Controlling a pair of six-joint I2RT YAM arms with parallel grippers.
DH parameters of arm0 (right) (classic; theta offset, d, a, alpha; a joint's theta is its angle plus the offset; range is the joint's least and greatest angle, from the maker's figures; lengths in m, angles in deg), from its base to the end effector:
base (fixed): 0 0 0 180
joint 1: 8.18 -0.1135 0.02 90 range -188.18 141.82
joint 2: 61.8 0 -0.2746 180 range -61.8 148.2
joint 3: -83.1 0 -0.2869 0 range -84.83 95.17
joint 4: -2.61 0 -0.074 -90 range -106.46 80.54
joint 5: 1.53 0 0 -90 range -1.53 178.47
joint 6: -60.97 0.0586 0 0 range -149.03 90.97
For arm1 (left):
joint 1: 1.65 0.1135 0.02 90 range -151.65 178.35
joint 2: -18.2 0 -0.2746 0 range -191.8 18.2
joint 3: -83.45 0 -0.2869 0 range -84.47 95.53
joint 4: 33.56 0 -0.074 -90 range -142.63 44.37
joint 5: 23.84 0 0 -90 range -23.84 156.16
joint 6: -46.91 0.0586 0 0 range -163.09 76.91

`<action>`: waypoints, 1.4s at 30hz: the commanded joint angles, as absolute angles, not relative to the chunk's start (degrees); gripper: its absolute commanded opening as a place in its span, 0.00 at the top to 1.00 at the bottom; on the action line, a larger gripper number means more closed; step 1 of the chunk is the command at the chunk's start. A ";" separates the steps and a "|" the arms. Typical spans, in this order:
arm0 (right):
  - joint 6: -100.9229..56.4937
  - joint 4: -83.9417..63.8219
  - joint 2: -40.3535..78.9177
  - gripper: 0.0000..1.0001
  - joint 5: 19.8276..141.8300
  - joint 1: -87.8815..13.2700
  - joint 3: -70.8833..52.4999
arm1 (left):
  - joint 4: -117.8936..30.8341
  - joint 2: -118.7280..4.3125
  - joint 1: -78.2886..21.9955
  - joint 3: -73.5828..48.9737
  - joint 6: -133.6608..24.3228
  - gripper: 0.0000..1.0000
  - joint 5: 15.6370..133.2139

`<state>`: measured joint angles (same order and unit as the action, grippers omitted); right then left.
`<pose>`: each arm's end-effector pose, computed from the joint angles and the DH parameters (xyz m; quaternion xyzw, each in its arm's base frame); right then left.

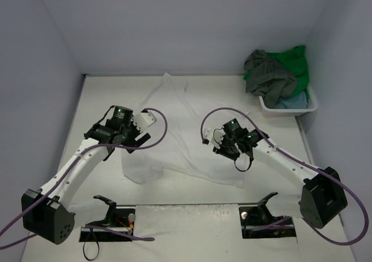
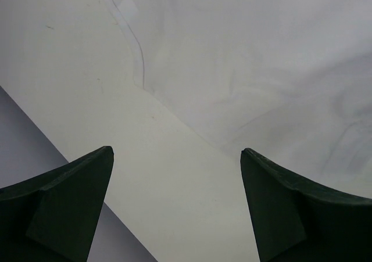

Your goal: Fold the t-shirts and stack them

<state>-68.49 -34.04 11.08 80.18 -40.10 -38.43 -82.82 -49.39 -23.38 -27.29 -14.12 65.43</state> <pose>0.2502 0.1658 0.2019 -0.5682 0.7497 0.0461 0.3362 0.2711 -0.1072 0.2778 0.3971 0.8435 0.0288 0.3606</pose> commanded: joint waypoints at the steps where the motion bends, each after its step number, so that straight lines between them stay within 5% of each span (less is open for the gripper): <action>1: -67.35 -36.18 8.08 0.74 82.48 -45.16 -42.09 | -89.21 -43.70 -24.15 -29.35 -12.86 0.15 69.32; 16: -80.16 -38.20 0.17 0.59 92.60 -48.34 -49.67 | -91.25 -36.03 -24.32 -36.48 -14.79 0.16 65.11; 29: -74.57 -36.28 1.91 0.55 83.64 -49.84 -40.88 | -87.82 -39.98 -24.41 -34.82 -17.78 0.15 65.81; 31: -73.68 -33.74 4.54 0.66 83.72 -49.05 -40.62 | -87.30 -41.21 -24.41 -34.47 -17.34 0.15 65.81; 32: -73.33 -33.03 5.17 0.80 83.72 -48.70 -40.53 | -87.03 -41.65 -24.41 -34.46 -17.08 0.15 65.73; 36: -71.75 -31.00 8.24 1.00 83.02 -45.19 -40.62 | -85.54 -43.59 -24.41 -34.46 -15.67 0.15 65.20; 42: -70.87 -28.01 15.53 1.00 79.68 -34.12 -37.99 | -81.50 -47.36 -24.41 -35.17 -14.70 0.15 64.93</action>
<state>-72.34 -31.07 12.59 81.77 -37.76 -41.78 -85.56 -46.05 -24.15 -37.34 -16.00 65.87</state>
